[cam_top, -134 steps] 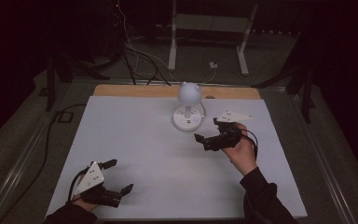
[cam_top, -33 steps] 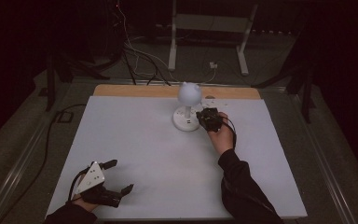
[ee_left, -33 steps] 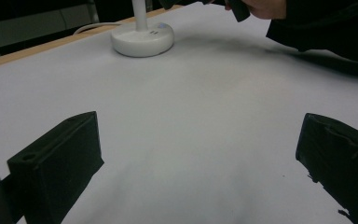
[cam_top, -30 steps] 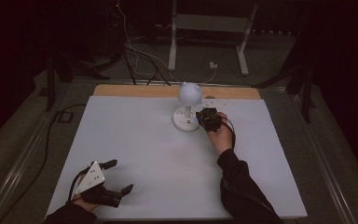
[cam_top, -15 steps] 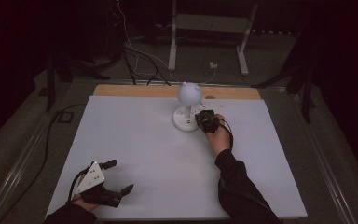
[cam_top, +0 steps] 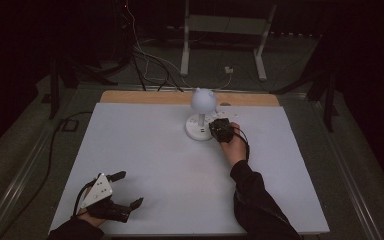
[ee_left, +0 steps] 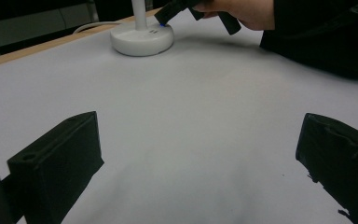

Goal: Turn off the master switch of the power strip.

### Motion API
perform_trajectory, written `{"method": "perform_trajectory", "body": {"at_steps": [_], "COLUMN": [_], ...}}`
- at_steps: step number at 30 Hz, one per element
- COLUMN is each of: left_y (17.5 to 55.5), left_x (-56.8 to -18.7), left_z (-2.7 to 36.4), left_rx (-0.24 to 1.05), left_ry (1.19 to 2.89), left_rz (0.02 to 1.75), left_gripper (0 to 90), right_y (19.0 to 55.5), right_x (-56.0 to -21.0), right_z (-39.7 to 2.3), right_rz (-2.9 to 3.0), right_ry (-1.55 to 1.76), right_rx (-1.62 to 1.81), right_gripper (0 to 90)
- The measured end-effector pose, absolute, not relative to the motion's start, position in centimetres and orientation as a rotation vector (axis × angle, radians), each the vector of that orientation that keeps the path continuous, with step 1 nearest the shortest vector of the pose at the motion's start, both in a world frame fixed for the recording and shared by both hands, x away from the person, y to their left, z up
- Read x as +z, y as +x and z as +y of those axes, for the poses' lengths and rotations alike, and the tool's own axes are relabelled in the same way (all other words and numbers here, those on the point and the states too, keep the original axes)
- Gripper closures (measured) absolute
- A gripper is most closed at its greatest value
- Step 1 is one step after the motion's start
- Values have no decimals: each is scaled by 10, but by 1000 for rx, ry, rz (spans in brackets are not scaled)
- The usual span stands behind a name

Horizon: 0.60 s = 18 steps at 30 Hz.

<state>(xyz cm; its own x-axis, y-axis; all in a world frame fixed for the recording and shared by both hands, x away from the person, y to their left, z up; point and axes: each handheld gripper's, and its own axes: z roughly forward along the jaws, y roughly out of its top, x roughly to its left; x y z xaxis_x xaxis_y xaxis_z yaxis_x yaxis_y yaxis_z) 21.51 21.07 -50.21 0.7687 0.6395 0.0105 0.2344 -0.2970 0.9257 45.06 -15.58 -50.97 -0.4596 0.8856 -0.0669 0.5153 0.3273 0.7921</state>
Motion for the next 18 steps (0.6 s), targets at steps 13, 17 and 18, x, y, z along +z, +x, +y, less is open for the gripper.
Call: {"method": "perform_trajectory", "body": {"at_steps": [13, 17, 18], "left_y": [215, 215, 215], "left_x": [-502, -502, -502], "left_z": [210, 210, 210], "left_rx": [462, 461, 461], "left_ry": [1867, 1872, 1871], "left_rz": [668, 668, 668], "left_gripper": [7, 7, 7], "right_y": [450, 451, 451], "right_x": [-513, -511, -511], "right_z": [-157, -156, -156], "right_rz": [2084, 2092, 2095], "right_ry": [1203, 1223, 1222], "right_rx": [974, 963, 959], "right_gripper": [900, 900, 900]}}
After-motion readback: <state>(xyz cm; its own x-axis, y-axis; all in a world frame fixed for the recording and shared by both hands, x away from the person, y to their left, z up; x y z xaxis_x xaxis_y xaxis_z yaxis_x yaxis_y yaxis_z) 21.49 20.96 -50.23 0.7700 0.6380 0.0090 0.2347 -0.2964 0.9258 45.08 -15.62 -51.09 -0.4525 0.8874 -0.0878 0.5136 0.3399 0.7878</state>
